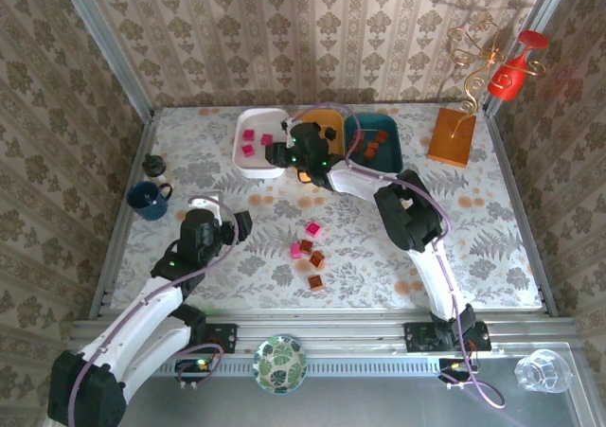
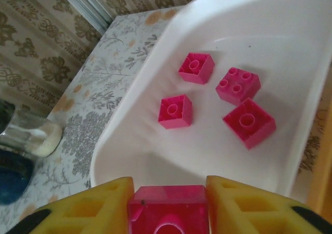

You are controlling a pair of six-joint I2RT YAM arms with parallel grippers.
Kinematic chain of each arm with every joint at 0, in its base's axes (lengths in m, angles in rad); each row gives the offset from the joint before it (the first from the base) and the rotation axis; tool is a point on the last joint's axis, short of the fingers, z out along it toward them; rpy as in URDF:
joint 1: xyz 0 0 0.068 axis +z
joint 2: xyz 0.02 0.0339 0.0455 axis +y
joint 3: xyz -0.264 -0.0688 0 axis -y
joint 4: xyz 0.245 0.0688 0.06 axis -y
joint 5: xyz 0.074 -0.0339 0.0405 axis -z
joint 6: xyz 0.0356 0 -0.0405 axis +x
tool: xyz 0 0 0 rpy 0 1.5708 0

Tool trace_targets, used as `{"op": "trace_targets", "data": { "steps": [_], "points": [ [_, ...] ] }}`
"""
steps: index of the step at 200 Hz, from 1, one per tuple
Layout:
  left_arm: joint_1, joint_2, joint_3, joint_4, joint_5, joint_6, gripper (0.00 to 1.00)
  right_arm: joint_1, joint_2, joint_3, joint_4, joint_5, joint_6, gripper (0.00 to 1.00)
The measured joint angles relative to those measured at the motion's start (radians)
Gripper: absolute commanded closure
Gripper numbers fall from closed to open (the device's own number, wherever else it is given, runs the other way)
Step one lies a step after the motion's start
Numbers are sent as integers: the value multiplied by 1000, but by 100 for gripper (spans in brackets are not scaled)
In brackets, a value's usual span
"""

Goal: Sort the legos into containers by color
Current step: Place the lego in the container, then pick up the lego from the center of the table.

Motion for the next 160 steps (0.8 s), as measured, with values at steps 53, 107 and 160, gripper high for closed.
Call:
{"op": "trace_targets", "data": {
  "steps": [53,107,160],
  "points": [
    [1,24,0,-21,46,0,19,-5,-13,47,-92,-18,-31,28],
    [1,67,0,3,109,-7,19,11,-468,-460,-123,-12,-140,22],
    [12,70,0,19,126,-7,19,136,-704,-801,-245,85,-299,20]
  ]
}}
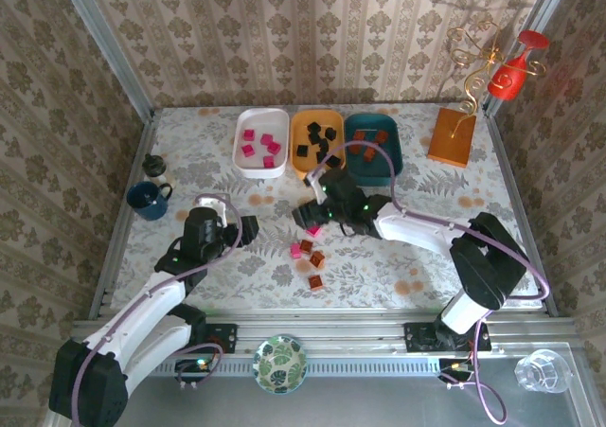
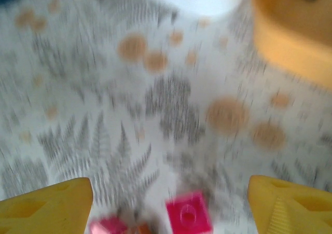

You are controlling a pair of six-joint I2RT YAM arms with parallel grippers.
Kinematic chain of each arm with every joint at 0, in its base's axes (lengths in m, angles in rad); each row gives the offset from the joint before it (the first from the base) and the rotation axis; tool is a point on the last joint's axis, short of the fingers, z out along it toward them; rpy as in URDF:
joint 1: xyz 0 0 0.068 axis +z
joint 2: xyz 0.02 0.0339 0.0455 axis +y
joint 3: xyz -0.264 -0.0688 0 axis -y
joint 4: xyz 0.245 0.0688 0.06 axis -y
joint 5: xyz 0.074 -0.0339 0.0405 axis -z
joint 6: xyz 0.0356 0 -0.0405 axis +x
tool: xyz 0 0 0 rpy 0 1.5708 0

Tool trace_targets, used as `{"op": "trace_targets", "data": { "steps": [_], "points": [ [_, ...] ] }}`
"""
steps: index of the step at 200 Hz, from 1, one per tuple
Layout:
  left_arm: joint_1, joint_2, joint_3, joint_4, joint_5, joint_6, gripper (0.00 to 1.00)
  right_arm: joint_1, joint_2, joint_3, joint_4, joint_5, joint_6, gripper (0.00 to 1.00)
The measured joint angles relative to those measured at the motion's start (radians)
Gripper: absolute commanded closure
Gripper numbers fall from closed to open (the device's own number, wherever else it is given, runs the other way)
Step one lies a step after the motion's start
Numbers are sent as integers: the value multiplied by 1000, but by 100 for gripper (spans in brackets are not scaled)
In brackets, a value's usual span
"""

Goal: Sort the legos into containers by color
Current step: Pick up the lego from the center of the table.

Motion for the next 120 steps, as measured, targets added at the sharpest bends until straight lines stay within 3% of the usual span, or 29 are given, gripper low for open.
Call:
{"op": "trace_targets", "data": {
  "steps": [47,120],
  "points": [
    [1,0,0,10,4,0,19,45,93,-10,-65,43,-68,22],
    [1,-26,-1,8,6,0,19,37,201,74,-92,98,-75,40]
  ]
}}
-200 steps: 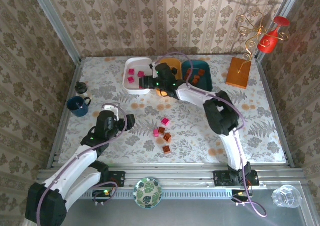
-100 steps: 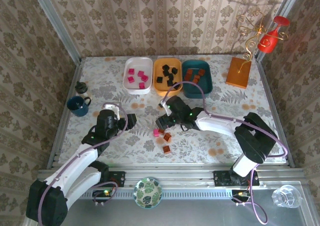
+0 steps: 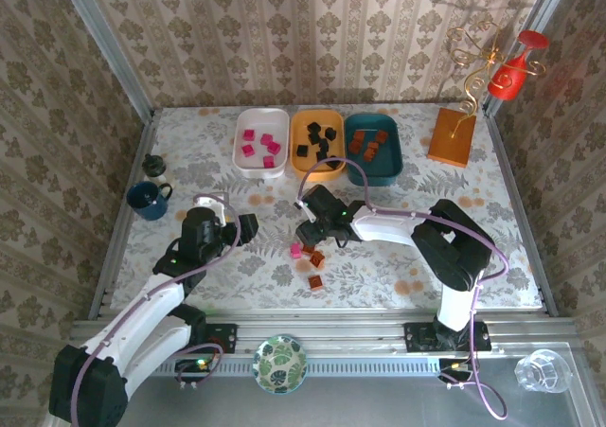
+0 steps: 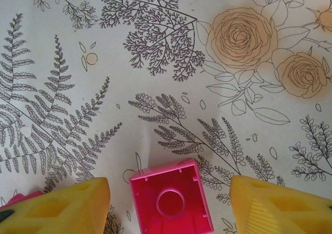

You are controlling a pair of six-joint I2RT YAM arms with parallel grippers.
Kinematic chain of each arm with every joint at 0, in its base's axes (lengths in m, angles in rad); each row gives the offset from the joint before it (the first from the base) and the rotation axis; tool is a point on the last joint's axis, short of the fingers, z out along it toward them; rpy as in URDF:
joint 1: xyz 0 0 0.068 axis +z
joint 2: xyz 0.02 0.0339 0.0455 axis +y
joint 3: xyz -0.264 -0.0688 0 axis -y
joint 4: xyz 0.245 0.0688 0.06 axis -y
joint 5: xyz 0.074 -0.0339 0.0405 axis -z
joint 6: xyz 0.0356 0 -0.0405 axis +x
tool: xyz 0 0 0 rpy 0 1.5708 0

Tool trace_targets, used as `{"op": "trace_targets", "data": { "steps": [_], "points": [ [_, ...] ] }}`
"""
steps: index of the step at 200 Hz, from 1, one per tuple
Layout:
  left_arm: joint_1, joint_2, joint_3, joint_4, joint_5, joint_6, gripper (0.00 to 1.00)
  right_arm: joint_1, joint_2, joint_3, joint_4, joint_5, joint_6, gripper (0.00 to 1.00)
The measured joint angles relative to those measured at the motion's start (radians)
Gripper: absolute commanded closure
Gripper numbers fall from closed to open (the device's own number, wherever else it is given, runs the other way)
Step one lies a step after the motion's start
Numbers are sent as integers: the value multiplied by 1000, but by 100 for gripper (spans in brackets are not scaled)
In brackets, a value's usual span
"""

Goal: Sort the legos into containers by color
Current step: Pick up the lego from the center of the table.

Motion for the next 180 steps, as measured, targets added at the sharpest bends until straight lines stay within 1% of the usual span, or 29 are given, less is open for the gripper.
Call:
{"op": "trace_targets", "data": {
  "steps": [61,82,130,160,180],
  "points": [
    [0,10,-4,0,0,0,19,-29,8,0,-4,0,0,43],
    [0,12,-6,1,0,0,19,-42,15,0,-3,0,0,46],
    [0,12,-6,1,0,0,19,-51,49,5,5,6,7,58],
    [0,12,-6,1,-2,0,19,-51,49,6,19,5,15,62],
    [0,12,-12,4,-13,-5,19,-51,42,7,68,-8,41,64]
  ]
}}
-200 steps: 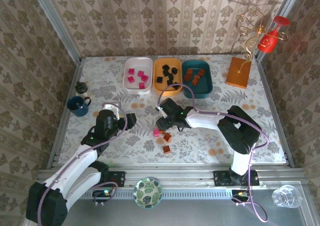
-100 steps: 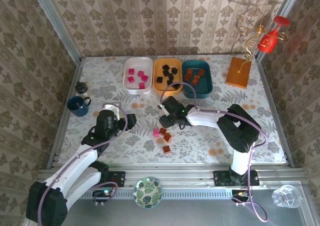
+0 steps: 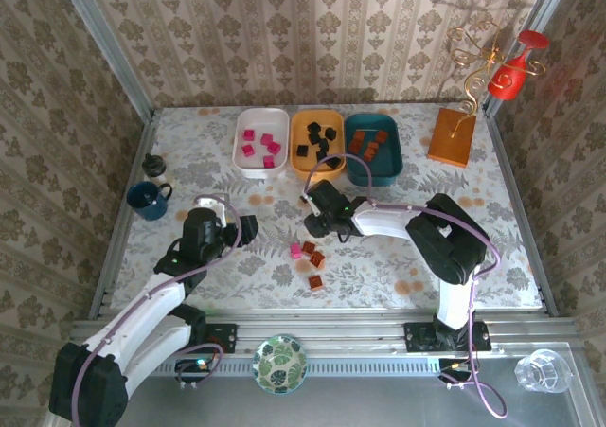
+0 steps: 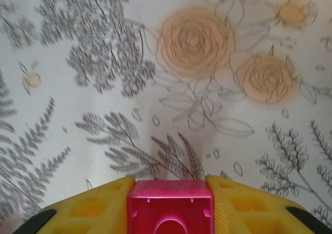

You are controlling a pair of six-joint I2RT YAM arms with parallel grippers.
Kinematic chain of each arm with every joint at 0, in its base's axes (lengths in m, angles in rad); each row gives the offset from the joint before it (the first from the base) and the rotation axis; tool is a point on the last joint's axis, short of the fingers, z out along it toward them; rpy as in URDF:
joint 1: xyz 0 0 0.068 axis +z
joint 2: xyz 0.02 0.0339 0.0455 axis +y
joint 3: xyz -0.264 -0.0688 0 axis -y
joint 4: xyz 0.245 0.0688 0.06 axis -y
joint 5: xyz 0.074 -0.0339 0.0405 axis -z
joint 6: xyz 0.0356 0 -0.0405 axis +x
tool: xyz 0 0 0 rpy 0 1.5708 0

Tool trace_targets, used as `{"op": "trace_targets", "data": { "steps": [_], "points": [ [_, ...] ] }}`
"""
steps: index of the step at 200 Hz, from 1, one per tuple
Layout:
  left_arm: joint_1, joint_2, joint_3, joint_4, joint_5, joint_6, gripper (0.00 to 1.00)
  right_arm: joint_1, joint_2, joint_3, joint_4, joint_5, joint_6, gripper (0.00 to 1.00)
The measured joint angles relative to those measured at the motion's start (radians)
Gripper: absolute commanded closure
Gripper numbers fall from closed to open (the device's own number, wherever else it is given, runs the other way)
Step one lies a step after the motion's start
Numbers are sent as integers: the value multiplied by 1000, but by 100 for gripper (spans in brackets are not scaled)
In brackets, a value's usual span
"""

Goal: Sort the legos into containers by color
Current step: Pick up the lego from the center of the table, then place the lego in the container.

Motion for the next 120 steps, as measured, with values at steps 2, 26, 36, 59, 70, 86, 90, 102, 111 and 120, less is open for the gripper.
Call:
{"op": "trace_targets", "data": {
  "steps": [2,26,36,59,70,86,90,102,111,120],
  "points": [
    [0,0,-2,0,-2,-2,19,0,-1,1,6,-2,2,65],
    [2,-14,-20,4,-21,-19,19,0,-4,47,95,-34,56,65],
    [7,-29,-29,3,-27,-23,19,0,2,92,138,-49,81,65],
    [16,-68,-45,3,-38,-36,19,0,55,240,235,-57,124,65],
    [19,-85,-48,2,-40,-41,19,-2,104,328,274,-58,143,64],
    [20,-104,-49,2,-40,-47,19,-10,192,460,302,-58,172,64],
    [21,-110,-49,2,-40,-47,19,-13,221,498,304,-61,185,64],
    [21,-123,-50,0,-36,-48,19,-26,301,598,309,-64,217,62],
    [21,-132,-50,-5,-33,-48,18,-37,357,665,302,-63,239,61],
    [21,-139,-50,-12,-28,-48,18,-50,417,735,293,-58,260,58]
  ]
}}
